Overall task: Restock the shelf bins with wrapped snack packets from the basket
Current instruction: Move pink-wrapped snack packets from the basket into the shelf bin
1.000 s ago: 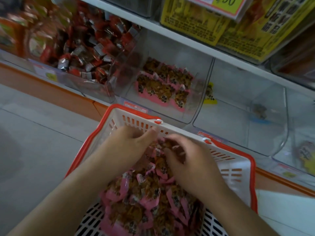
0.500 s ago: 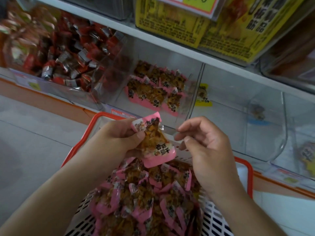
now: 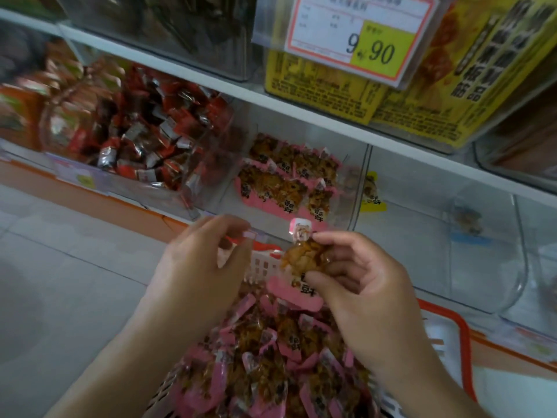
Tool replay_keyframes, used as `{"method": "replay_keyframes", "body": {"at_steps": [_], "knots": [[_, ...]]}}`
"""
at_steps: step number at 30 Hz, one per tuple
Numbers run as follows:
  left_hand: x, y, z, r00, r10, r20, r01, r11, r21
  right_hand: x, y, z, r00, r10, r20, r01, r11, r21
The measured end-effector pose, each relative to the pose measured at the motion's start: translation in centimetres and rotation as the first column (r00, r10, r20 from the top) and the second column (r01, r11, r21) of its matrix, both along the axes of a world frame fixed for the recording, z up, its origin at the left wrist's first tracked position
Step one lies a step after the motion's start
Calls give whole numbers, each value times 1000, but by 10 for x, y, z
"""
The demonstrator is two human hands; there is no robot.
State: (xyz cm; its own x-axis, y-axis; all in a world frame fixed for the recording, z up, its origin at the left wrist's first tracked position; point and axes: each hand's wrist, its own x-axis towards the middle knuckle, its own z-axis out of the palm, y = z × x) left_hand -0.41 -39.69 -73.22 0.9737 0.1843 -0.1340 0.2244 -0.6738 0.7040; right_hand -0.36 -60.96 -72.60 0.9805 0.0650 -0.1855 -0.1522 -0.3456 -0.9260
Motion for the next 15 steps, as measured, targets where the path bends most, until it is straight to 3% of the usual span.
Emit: {"method": "replay_keyframes", "body": {"at_steps": [2, 4, 7, 15], "knots": [[0, 16, -5, 1000, 28, -6, -27, 990, 135, 14, 10, 5, 998, -54, 19, 55, 998, -19], [-1, 26, -11, 987, 22, -159, 10, 981, 196, 41, 27, 3, 996, -82, 42, 85, 993, -85], [-4, 31, -21, 941, -32, -338, 70, 993, 99, 92, 61, -14, 997, -72, 17, 74, 986, -148], [-2, 34, -21, 959, -86, -269, 117, 988, 99, 163, 134, -81, 989, 61, -133, -104, 931, -349]]}}
